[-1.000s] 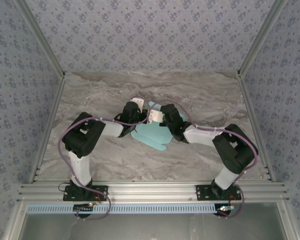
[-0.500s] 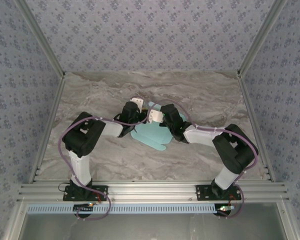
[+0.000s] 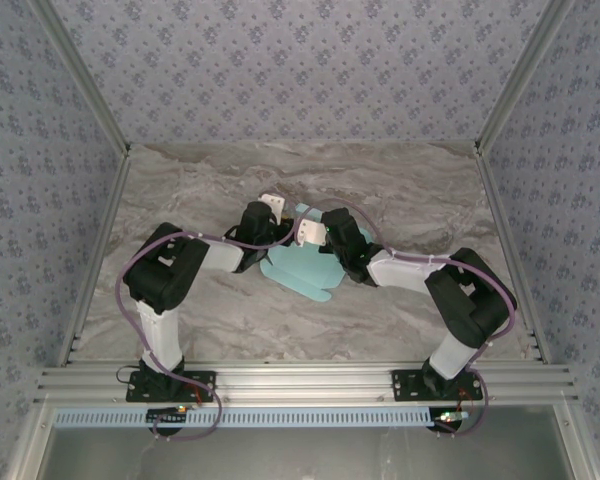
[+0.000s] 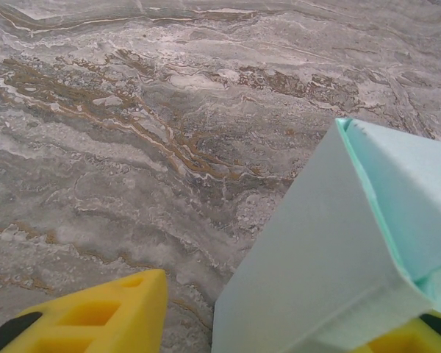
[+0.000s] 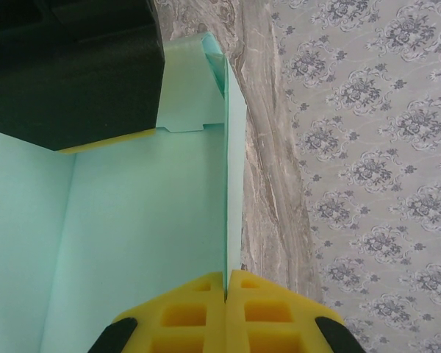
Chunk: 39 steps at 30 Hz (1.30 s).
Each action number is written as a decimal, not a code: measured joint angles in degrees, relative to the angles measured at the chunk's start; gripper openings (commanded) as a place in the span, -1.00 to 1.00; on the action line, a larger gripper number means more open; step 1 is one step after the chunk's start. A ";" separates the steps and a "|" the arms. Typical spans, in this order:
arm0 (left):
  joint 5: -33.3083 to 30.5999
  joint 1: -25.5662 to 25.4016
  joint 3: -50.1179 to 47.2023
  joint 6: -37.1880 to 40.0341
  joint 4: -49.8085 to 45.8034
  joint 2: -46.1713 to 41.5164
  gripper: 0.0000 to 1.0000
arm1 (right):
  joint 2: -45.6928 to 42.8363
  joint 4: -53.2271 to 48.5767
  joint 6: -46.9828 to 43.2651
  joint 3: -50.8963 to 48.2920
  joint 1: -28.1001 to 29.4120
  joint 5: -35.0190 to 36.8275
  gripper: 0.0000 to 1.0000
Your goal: Fold the paper box
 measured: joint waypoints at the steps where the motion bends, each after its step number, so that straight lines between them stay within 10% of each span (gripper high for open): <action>1: 0.04 0.04 -0.02 0.00 0.00 0.00 0.00 | 0.00 -0.02 0.11 0.00 0.00 0.00 -1.00; 15: 2.58 0.59 -0.87 0.83 2.49 -0.02 -0.02 | 0.00 -0.76 0.96 0.00 -0.09 -0.68 -1.00; 26: 4.50 0.50 -0.87 1.36 3.17 -0.09 -0.44 | 0.00 -1.49 1.40 0.20 -0.09 -1.51 -1.00; 39: -6.69 -3.13 -0.85 1.29 -2.05 -2.73 -0.57 | -1.64 -5.05 3.15 0.87 0.52 -2.51 -1.00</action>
